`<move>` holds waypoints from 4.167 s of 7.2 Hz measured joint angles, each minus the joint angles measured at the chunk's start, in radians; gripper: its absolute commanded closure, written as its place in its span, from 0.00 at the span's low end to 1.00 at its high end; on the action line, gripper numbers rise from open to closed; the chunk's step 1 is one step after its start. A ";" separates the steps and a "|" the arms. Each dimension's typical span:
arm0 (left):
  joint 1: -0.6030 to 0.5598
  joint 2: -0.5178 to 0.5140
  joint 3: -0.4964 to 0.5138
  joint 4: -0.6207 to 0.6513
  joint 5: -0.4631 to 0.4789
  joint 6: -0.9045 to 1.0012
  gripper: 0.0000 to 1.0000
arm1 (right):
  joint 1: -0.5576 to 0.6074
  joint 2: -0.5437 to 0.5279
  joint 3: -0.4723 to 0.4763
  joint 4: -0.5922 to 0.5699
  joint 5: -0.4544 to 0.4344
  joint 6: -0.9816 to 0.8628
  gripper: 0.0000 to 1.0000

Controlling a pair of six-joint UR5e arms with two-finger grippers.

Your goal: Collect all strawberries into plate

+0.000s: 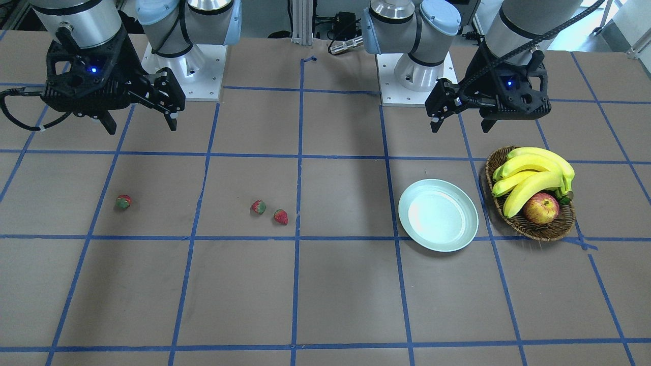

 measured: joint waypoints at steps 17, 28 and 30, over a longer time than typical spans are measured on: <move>0.011 -0.005 -0.004 0.003 0.002 0.000 0.00 | 0.348 0.482 0.274 -0.666 0.037 0.406 0.87; 0.012 -0.006 -0.004 0.005 0.003 0.000 0.00 | 0.518 0.524 0.140 -0.686 0.212 0.770 0.25; 0.012 -0.006 -0.004 0.005 0.004 0.000 0.00 | 0.522 0.526 0.138 -0.686 0.200 0.779 0.01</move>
